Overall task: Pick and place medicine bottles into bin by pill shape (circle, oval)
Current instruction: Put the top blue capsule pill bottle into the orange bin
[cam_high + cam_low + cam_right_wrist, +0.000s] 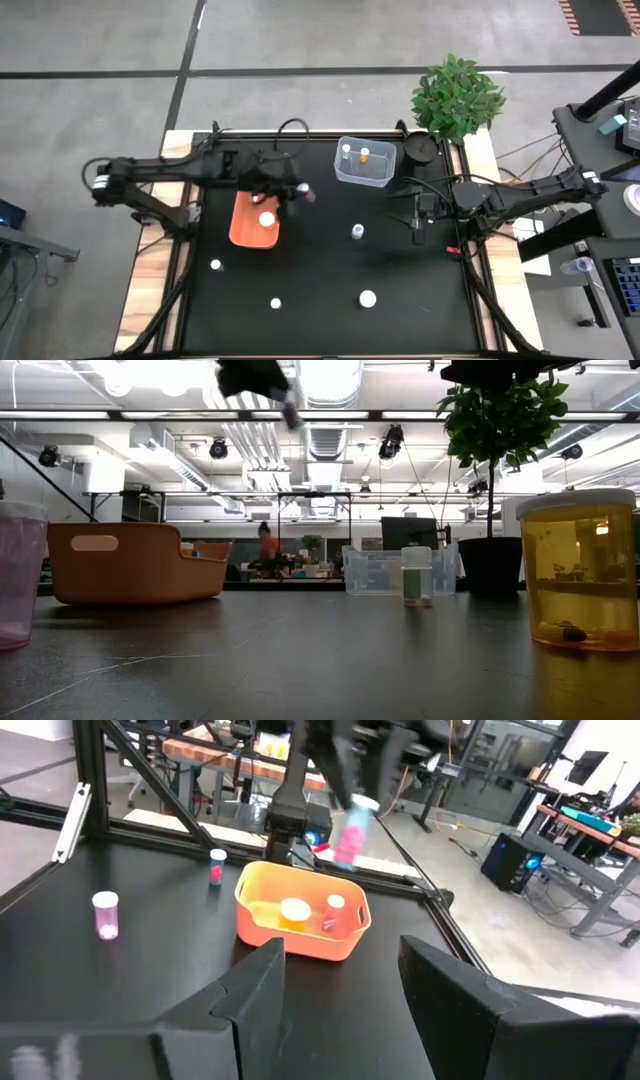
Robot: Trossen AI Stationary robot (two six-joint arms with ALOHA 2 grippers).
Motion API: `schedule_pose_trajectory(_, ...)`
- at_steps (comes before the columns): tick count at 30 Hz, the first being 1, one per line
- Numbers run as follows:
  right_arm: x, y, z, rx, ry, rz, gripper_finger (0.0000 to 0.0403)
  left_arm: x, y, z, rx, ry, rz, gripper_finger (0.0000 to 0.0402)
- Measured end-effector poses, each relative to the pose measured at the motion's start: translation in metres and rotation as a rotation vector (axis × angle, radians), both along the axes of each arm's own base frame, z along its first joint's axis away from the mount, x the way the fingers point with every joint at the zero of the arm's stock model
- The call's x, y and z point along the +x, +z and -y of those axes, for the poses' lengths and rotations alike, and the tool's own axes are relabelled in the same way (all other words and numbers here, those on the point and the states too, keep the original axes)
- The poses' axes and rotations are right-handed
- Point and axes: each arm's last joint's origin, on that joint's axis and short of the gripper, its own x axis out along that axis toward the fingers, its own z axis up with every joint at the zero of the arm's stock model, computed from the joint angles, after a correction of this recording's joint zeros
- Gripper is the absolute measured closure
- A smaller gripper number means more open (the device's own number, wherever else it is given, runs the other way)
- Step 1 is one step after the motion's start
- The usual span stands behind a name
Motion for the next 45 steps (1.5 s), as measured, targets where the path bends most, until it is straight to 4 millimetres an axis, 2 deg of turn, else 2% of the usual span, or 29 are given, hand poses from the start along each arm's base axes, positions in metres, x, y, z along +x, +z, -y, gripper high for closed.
schedule_pose_trajectory(6,0.000,0.000,0.000,0.000,0.000,0.002,0.0213,-0.037,-0.003,0.026,-0.086,0.097,-0.157,0.0303)
schedule_pose_trajectory(14,0.000,0.000,0.000,0.015,-0.003,0.003,0.0213,-0.075,-0.019,0.038,-0.040,0.327,-0.311,0.0303)
schedule_pose_trajectory(24,0.000,-0.001,0.000,0.017,-0.003,0.007,0.0213,-0.111,-0.078,0.048,-0.195,0.621,-0.303,0.0303)
schedule_pose_trajectory(31,0.000,-0.001,0.000,0.018,-0.003,0.006,0.0213,-0.111,-0.117,0.049,-0.244,0.635,-0.265,0.0303)
schedule_pose_trajectory(35,0.000,-0.001,0.000,0.017,-0.003,0.006,0.0213,-0.111,-0.132,0.049,-0.234,0.635,-0.304,0.0303)
schedule_pose_trajectory(45,0.000,-0.001,0.000,0.016,-0.003,0.006,0.0213,-0.109,-0.141,0.049,-0.222,0.638,-0.310,0.0303)
